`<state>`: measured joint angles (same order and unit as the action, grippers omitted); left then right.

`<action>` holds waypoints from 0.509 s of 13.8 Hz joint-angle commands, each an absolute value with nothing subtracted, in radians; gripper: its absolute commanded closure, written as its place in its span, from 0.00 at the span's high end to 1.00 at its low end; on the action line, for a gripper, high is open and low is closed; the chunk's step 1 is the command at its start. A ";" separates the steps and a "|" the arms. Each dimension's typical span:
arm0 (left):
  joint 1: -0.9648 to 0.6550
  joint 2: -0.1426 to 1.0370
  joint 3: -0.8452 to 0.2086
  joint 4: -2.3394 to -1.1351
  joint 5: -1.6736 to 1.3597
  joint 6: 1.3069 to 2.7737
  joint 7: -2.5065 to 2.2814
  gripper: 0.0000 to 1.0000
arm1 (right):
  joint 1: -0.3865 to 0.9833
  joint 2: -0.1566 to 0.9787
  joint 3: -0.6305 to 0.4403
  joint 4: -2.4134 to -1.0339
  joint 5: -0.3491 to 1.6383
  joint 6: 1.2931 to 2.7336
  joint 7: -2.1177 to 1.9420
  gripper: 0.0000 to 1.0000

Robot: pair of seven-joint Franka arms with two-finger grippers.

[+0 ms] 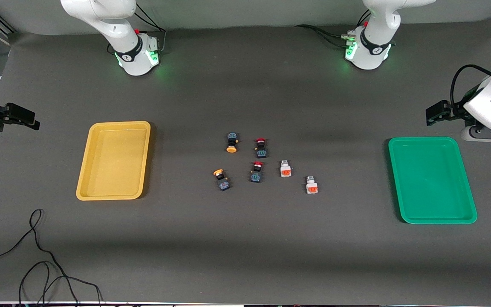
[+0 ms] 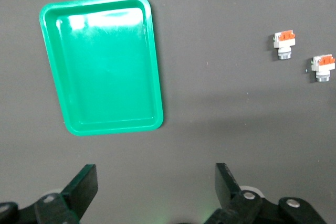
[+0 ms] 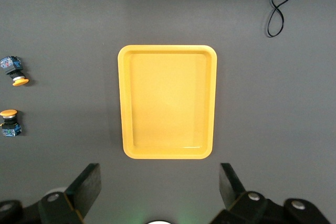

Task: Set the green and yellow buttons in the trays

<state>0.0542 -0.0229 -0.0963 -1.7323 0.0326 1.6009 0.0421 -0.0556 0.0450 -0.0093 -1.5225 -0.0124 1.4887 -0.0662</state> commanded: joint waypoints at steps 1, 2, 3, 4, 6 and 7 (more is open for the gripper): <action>0.058 -0.012 -0.091 -1.707 0.021 1.551 0.060 1.00 | -0.040 0.041 -0.011 -1.525 0.003 1.490 -0.072 1.00; 0.058 -0.012 -0.091 -1.707 0.021 1.549 0.060 1.00 | -0.016 0.040 -0.011 -1.540 0.003 1.489 -0.066 1.00; 0.057 -0.012 -0.092 -1.707 0.021 1.549 0.060 1.00 | 0.024 0.035 -0.012 -1.557 0.003 1.497 -0.061 1.00; 0.055 -0.011 -0.092 -1.707 0.021 1.549 0.060 0.99 | 0.052 0.028 -0.012 -1.584 0.003 1.511 -0.023 1.00; 0.057 0.027 -0.092 -1.643 0.025 1.530 0.060 0.98 | 0.136 0.011 -0.011 -1.647 0.006 1.569 0.066 1.00; 0.052 0.056 -0.094 -1.597 0.025 1.478 0.058 0.97 | 0.185 0.005 -0.012 -1.687 0.008 1.615 0.119 1.00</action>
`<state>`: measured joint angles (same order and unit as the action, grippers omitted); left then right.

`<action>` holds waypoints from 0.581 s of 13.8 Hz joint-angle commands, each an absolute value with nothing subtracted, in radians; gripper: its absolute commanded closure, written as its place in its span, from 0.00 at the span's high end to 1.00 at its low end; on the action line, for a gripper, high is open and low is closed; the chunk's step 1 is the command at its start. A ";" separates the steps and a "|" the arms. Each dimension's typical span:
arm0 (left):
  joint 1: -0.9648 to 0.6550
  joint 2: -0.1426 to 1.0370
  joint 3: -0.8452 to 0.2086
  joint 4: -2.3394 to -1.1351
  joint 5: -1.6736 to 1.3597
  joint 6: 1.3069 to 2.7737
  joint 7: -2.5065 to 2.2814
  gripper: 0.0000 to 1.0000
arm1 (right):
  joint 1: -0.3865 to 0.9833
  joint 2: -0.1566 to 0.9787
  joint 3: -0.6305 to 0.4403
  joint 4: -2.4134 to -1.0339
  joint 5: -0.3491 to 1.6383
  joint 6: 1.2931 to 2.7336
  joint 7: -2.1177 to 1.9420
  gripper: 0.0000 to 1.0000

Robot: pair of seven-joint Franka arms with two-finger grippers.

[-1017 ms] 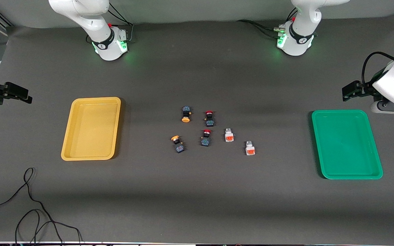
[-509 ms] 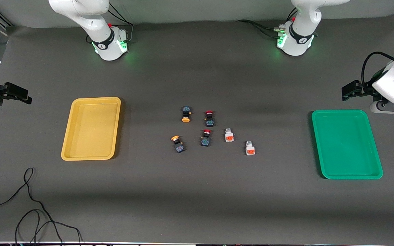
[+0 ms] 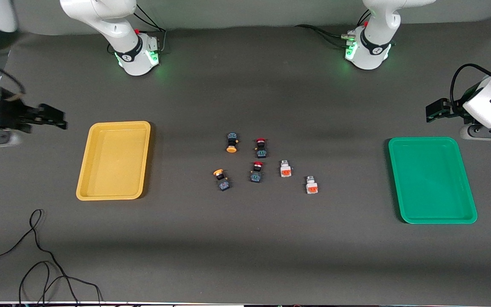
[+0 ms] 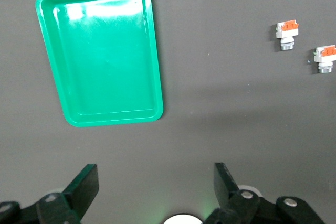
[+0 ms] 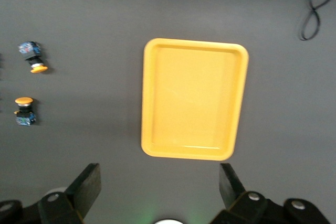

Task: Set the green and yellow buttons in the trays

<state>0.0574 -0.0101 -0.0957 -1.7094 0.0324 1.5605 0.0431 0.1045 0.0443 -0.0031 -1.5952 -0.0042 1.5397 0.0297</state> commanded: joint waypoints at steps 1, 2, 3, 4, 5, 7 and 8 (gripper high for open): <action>0.048 0.084 -0.094 -1.553 0.025 1.441 0.046 0.96 | 0.237 0.003 -0.012 -1.719 0.008 1.650 0.202 1.00; 0.043 0.103 -0.100 -1.525 0.025 1.424 0.040 0.96 | 0.292 0.006 -0.012 -1.744 0.020 1.679 0.288 1.00; 0.035 0.110 -0.103 -1.519 0.025 1.431 0.035 0.96 | 0.354 0.009 -0.012 -1.768 0.032 1.715 0.372 1.00; 0.009 0.121 -0.104 -1.519 0.025 1.442 0.011 0.96 | 0.415 0.017 -0.012 -1.790 0.034 1.756 0.462 1.00; -0.011 0.141 -0.104 -1.513 0.017 1.462 -0.029 0.94 | 0.473 0.028 -0.012 -1.804 0.034 1.794 0.551 1.00; -0.024 0.175 -0.110 -1.500 0.008 1.538 -0.096 0.94 | 0.589 0.076 -0.012 -1.809 0.034 1.863 0.676 1.00; -0.035 0.201 -0.117 -1.494 -0.009 1.570 -0.127 0.94 | 0.635 0.096 -0.012 -1.809 0.034 1.896 0.725 1.00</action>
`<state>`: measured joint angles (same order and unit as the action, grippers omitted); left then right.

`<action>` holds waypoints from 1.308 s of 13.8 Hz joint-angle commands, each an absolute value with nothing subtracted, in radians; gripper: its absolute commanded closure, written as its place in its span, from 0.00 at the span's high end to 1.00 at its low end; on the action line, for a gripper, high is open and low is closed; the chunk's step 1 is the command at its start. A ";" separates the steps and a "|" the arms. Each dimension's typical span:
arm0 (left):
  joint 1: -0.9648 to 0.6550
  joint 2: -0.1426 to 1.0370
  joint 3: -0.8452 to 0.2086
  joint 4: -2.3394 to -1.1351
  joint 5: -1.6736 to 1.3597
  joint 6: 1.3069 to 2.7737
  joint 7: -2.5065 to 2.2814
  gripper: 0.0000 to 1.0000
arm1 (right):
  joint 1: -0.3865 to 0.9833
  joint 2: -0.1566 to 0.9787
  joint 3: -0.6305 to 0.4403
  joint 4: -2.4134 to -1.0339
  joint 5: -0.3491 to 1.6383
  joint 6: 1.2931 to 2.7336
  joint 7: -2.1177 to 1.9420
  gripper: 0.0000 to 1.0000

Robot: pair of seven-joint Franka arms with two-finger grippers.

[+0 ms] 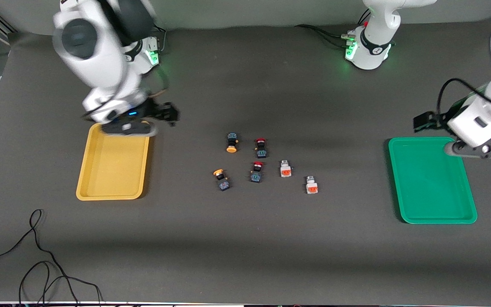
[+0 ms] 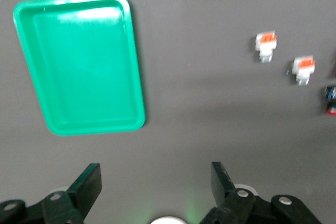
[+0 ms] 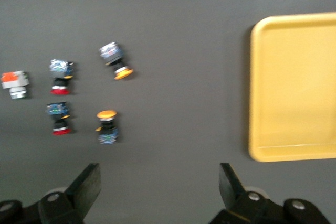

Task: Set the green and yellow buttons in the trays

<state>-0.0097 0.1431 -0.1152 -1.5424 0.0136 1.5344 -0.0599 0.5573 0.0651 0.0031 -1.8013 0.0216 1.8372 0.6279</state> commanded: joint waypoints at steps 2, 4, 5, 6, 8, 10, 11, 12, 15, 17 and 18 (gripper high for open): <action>-0.064 0.251 -0.127 -1.488 -0.043 1.641 -0.222 0.95 | 0.714 0.138 -0.012 -1.799 0.032 1.937 0.831 1.00; -0.104 0.310 -0.136 -1.489 -0.040 1.718 -0.291 0.94 | 0.765 0.164 -0.012 -1.784 0.032 1.947 0.906 1.00; -0.130 0.343 -0.138 -1.491 -0.035 1.765 -0.307 0.94 | 0.773 0.176 -0.012 -1.783 0.032 1.959 0.932 1.00; -0.159 0.368 -0.138 -1.493 -0.031 1.813 -0.317 0.94 | 0.773 0.195 -0.012 -1.790 0.031 1.986 0.933 1.00; -0.181 0.438 -0.138 -1.494 -0.031 1.886 -0.322 0.94 | 0.785 0.248 -0.014 -1.801 0.028 2.032 0.936 1.00; -0.198 0.523 -0.138 -1.499 -0.035 1.978 -0.324 0.94 | 0.793 0.320 -0.015 -1.812 0.020 2.095 0.936 1.00; -0.212 0.566 -0.137 -1.499 -0.035 2.034 -0.327 0.94 | 0.793 0.346 -0.015 -1.834 0.018 2.144 0.936 1.00; -0.225 0.604 -0.138 -1.500 -0.032 2.077 -0.343 0.94 | 0.793 0.359 -0.015 -1.870 0.020 2.208 0.936 1.00; -0.239 0.678 -0.137 -1.509 -0.029 2.134 -0.356 0.94 | 0.796 0.420 -0.015 -1.959 0.018 2.403 0.937 1.00; -0.242 0.693 -0.137 -1.538 -0.029 2.147 -0.357 0.94 | 0.796 0.488 -0.017 -1.960 0.018 2.479 0.937 1.00; -0.242 0.696 -0.137 -1.558 -0.031 2.163 -0.359 0.94 | 0.798 0.512 -0.017 -1.960 0.018 2.500 0.937 1.00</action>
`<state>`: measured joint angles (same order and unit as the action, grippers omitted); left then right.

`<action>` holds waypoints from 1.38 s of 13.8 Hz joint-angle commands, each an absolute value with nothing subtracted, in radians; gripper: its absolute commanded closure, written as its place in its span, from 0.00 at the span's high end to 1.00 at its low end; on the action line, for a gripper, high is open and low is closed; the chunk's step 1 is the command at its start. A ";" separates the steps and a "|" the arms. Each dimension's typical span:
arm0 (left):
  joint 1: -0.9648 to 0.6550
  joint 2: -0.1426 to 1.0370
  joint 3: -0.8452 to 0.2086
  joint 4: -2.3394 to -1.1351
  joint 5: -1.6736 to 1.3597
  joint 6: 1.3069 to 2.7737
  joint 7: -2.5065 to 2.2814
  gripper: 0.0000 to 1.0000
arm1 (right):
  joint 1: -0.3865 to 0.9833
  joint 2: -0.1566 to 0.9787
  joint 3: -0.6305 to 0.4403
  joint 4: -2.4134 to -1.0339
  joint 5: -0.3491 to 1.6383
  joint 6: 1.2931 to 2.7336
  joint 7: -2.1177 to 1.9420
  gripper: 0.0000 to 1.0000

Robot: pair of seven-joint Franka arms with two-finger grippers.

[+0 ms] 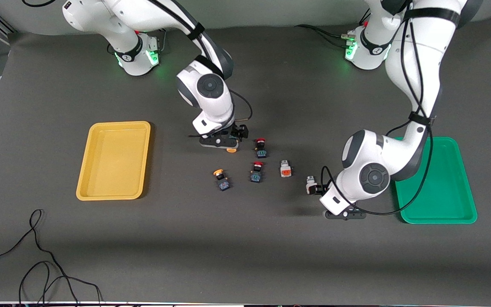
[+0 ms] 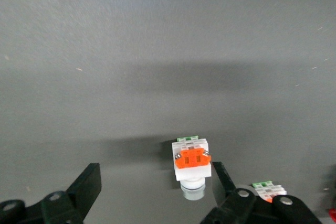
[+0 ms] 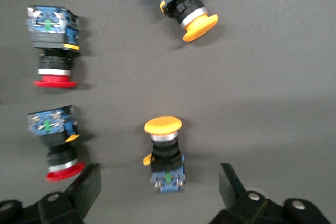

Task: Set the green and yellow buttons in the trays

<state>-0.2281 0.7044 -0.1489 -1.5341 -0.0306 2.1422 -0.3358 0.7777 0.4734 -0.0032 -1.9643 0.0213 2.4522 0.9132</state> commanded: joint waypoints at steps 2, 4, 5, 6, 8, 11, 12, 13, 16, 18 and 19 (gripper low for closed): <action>-0.253 0.703 -0.137 -1.595 -0.037 2.212 -0.367 0.95 | 0.798 0.541 -0.017 -1.959 0.018 2.525 0.937 1.00; -0.264 0.719 -0.138 -1.594 -0.037 2.226 -0.423 0.95 | 0.798 0.569 -0.017 -1.959 0.018 2.545 0.939 1.00; -0.270 0.726 -0.138 -1.595 -0.037 2.235 -0.425 0.95 | 0.798 0.580 -0.017 -1.957 0.020 2.552 0.939 1.00; -0.281 0.730 -0.137 -1.595 -0.040 2.237 -0.426 0.95 | 0.796 0.581 -0.015 -1.956 0.020 2.554 0.939 0.92; -0.290 0.749 -0.137 -1.595 -0.037 2.249 -0.457 0.95 | 0.795 0.583 -0.017 -1.956 0.021 2.554 0.939 0.46; -0.305 0.764 -0.137 -1.595 -0.031 2.266 -0.468 0.43 | 0.795 0.583 -0.017 -1.954 0.021 2.554 0.943 0.18; -0.305 0.762 -0.137 -1.595 -0.031 2.264 -0.468 0.00 | 0.795 0.581 -0.017 -1.954 0.021 2.553 0.943 0.18; -0.305 0.762 -0.137 -1.595 -0.029 2.264 -0.468 0.00 | 0.793 0.577 -0.017 -1.954 0.021 2.551 0.942 0.13; -0.304 0.743 -0.137 -1.591 -0.031 2.243 -0.477 0.00 | 0.785 0.523 -0.018 -1.933 0.021 2.479 0.925 0.13; -0.296 0.665 -0.133 -1.585 -0.029 2.150 -0.518 0.00 | 0.778 0.468 -0.020 -1.835 0.021 2.278 0.925 0.13; -0.293 0.625 -0.129 -1.569 -0.029 2.067 -0.520 0.00 | 0.776 0.447 -0.021 -1.766 0.021 2.160 0.925 0.13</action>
<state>-0.2894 0.7299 -0.1443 -1.5669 -0.0305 2.1961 -0.4843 0.7761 0.5178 -0.0150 -1.8620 0.0212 2.3506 0.9185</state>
